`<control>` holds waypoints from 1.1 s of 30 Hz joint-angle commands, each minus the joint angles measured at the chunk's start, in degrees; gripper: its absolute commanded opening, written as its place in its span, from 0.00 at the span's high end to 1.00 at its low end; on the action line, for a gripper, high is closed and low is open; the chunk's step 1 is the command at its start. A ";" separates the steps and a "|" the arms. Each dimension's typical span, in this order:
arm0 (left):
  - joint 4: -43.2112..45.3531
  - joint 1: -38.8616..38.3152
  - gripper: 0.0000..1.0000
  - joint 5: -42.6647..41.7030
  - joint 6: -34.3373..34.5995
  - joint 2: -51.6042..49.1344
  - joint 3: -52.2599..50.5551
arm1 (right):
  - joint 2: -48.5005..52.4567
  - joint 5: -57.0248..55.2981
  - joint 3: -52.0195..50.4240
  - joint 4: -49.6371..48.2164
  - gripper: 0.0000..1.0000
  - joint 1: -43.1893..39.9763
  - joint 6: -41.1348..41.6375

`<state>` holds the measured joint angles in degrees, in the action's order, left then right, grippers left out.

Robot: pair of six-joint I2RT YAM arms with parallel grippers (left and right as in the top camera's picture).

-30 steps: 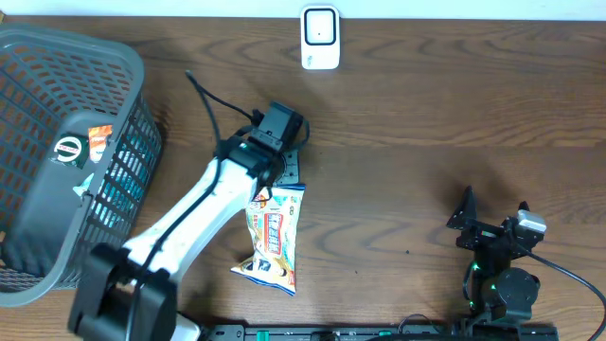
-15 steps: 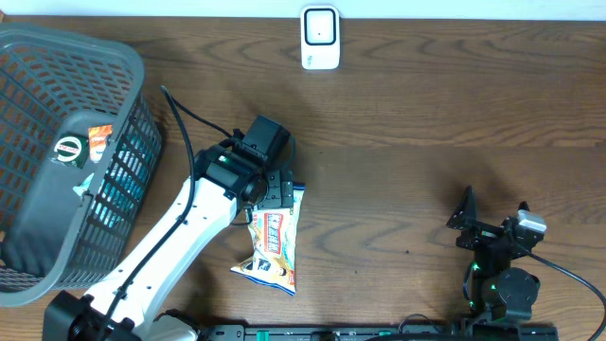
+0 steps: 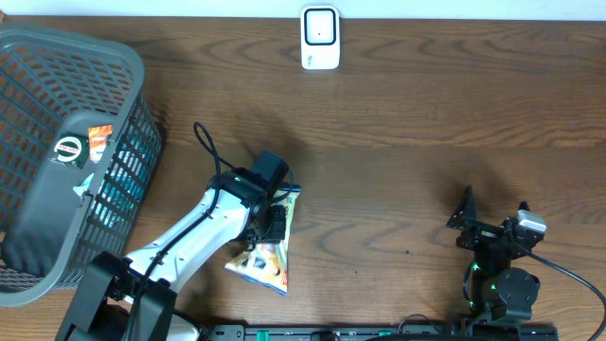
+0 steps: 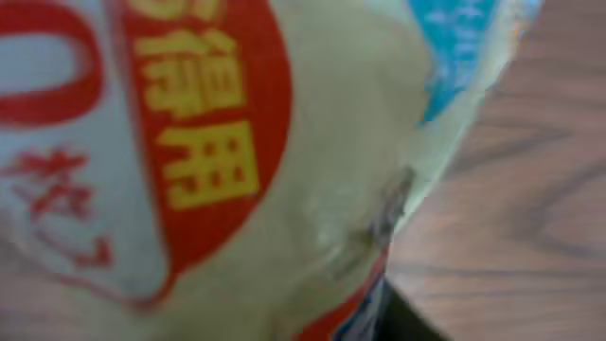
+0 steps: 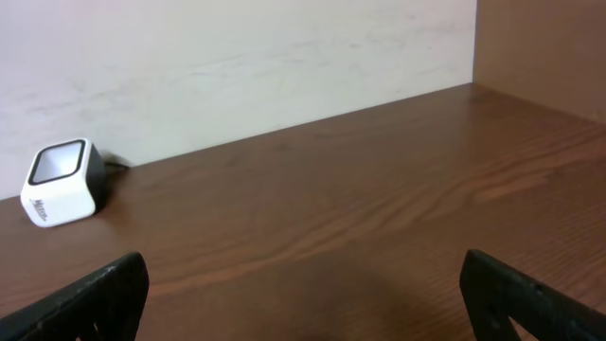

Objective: Scan the item barcode
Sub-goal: 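Lift the snack bag out and place it on the table center, then reach the left gripper into the basket and grasp the green wipes pack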

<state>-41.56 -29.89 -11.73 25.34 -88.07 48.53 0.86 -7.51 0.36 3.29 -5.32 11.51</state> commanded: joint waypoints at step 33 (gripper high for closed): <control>-21.11 20.06 0.02 24.92 -6.10 3.15 57.57 | -0.11 -0.28 -0.04 0.20 0.01 0.48 0.24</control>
<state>-59.51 -15.35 5.32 16.53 -85.97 101.19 0.86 -7.49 0.36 3.29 -5.32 11.51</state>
